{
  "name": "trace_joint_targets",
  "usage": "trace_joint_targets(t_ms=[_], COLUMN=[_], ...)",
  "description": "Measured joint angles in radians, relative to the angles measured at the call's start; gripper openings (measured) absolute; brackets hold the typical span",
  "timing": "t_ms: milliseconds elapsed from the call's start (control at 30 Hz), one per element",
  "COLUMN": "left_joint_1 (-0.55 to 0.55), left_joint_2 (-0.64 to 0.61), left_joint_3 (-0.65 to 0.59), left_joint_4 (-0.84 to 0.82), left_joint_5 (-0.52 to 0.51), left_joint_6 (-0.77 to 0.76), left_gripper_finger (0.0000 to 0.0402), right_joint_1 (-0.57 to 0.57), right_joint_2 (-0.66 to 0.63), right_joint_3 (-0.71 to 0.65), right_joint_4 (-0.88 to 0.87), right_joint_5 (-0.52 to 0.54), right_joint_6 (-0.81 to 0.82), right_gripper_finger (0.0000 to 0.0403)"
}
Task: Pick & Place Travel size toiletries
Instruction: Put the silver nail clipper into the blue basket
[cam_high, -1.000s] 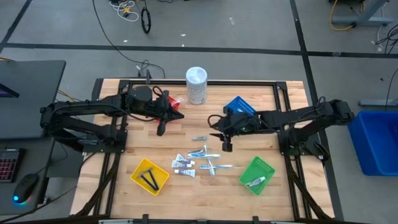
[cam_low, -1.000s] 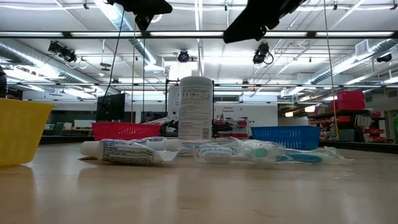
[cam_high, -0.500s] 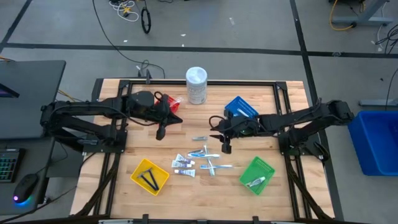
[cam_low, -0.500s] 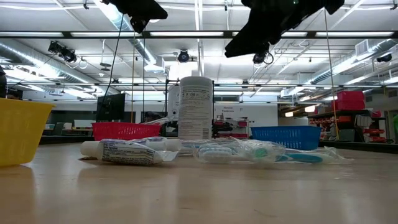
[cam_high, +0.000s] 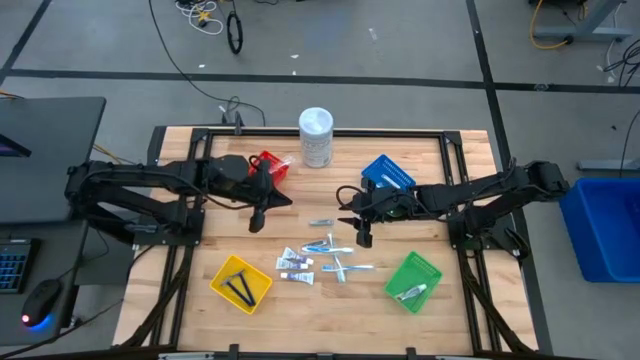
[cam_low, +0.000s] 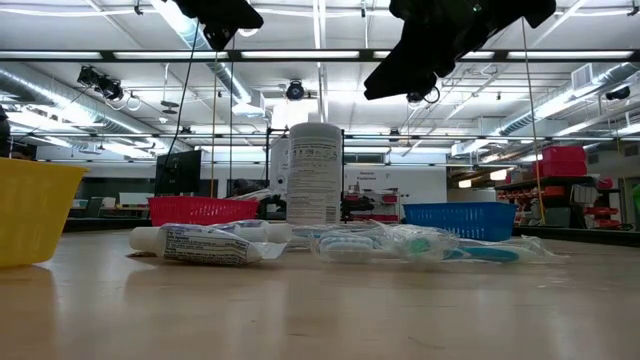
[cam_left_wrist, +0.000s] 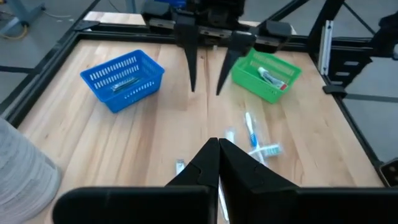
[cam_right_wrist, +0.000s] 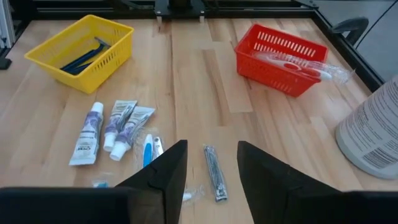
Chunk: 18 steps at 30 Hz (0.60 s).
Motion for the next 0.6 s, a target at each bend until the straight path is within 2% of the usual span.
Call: trace_joint_targets(t_ms=[167,433,600], left_joint_1=[-0.032,-0.062,-0.066], left_joint_2=[0.000,0.020,0.017], left_joint_3=[0.000,-0.002,-0.134], left_joint_4=[0.002,0.002,0.177], left_joint_5=[0.021,-0.002,0.013], left_joint_6=[0.007,0.018,-0.035], left_gripper_finger=[0.0004,0.0007,0.0007], right_joint_1=[0.000,0.000,0.000], right_joint_2=[0.000,0.000,0.000], right_joint_3=[0.000,0.000,0.000], right_joint_4=[0.000,0.000,0.001], right_joint_5=[0.000,0.000,0.000], right_joint_6=[0.000,0.001,0.003], right_gripper_finger=[0.0141,0.0119,0.0105])
